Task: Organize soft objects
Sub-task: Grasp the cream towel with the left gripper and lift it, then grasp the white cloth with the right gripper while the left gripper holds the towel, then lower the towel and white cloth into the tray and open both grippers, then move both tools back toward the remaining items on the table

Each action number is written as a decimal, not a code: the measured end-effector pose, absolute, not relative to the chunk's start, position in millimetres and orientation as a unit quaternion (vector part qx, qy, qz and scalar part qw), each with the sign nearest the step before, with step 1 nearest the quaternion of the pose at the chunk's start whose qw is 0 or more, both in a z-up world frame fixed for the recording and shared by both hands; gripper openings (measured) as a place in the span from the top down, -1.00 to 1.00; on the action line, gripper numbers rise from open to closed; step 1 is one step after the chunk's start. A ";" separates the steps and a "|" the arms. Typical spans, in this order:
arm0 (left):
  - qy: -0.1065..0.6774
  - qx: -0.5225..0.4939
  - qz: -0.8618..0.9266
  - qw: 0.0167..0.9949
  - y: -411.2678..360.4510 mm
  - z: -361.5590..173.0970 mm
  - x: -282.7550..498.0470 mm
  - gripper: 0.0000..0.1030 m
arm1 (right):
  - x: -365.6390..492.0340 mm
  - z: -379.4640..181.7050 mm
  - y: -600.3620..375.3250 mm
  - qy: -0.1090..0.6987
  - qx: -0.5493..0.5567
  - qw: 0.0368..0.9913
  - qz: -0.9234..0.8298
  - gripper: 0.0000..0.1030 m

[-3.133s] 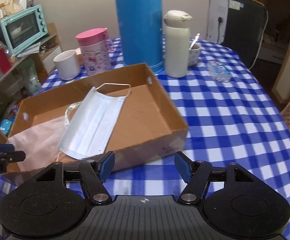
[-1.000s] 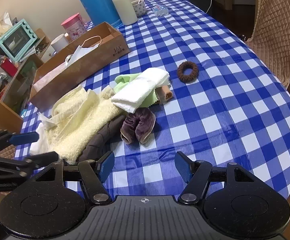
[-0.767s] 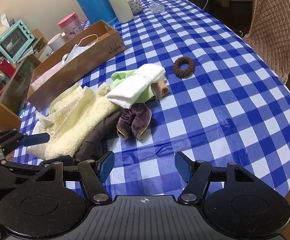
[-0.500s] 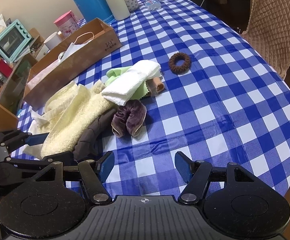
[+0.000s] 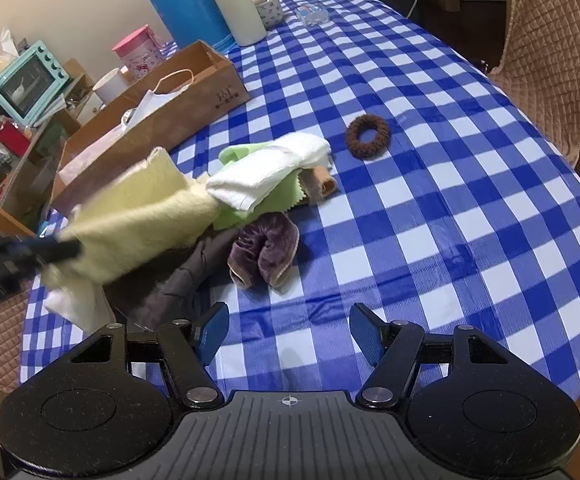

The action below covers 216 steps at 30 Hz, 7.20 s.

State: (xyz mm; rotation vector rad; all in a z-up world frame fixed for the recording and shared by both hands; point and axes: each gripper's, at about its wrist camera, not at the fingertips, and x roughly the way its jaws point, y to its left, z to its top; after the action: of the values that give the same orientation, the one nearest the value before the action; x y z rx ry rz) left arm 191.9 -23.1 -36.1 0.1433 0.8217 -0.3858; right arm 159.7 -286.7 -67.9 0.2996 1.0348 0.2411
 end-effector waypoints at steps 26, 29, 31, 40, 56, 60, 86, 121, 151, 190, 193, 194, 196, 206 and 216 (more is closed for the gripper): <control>0.252 -0.029 0.017 0.967 113.4 92.8 134.2 0.87 | 196.3 -53.6 -264.0 0.463 0.114 0.864 0.161 -0.30; 0.297 -0.050 0.024 0.953 121.1 62.1 134.3 0.87 | 199.0 -54.0 -259.8 0.464 0.109 0.863 0.166 -0.30; 0.338 -0.070 0.025 0.938 124.9 33.8 136.8 0.87 | 200.1 -54.3 -257.5 0.465 0.105 0.863 0.169 -0.30; 0.462 -0.053 0.030 0.885 129.3 -76.0 149.0 0.64 | 204.4 -58.4 -255.4 0.470 0.095 0.863 0.162 -0.30; 0.484 -0.043 0.023 0.873 141.7 -117.6 177.8 0.13 | 207.6 -58.7 -224.5 0.464 0.096 0.858 0.196 -0.30; 0.476 -0.062 0.017 0.877 146.7 -115.6 174.3 0.53 | 209.4 -58.0 -196.7 0.460 0.086 0.852 0.237 -0.30; 0.407 -0.058 0.060 0.910 150.5 -38.3 139.0 0.63 | 211.6 -71.6 -88.9 0.437 0.037 0.813 0.383 0.94; 0.278 0.014 -0.044 0.959 101.4 96.7 313.7 0.63 | 349.5 139.0 -150.7 0.217 0.088 0.898 0.371 0.95; 0.445 -0.028 0.015 0.895 113.8 -99.5 453.3 0.62 | 477.0 -59.3 -119.8 0.415 0.072 0.867 0.267 0.95; 0.393 -0.031 0.012 0.919 110.8 -10.2 356.2 -0.11 | 391.6 -19.2 -165.8 0.370 0.063 0.895 0.243 -0.22; 0.386 -0.029 0.013 0.922 107.3 -1.3 340.3 -0.11 | 375.8 -10.9 -174.6 0.368 0.070 0.896 0.240 -0.22; 0.385 -0.028 0.013 0.923 105.8 1.8 334.7 -0.11 | 371.1 -8.9 -177.2 0.368 0.072 0.895 0.239 -0.22; 0.381 -0.027 0.015 0.924 102.9 7.2 323.8 -0.11 | 360.3 -3.9 -182.5 0.368 0.075 0.895 0.240 -0.22; 0.376 -0.022 0.006 0.926 83.4 24.2 275.6 -0.12 | 304.7 14.4 -208.5 0.364 0.085 0.895 0.243 -0.22; 0.375 -0.019 0.003 0.927 63.8 27.5 237.4 -0.27 | 258.5 20.6 -228.4 0.362 0.076 0.900 0.232 -0.22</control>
State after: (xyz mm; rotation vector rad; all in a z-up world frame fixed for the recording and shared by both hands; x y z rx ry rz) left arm 237.4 63.8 27.5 -0.0392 0.7698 0.0056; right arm 258.5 -228.4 20.6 0.1580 0.7489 0.4793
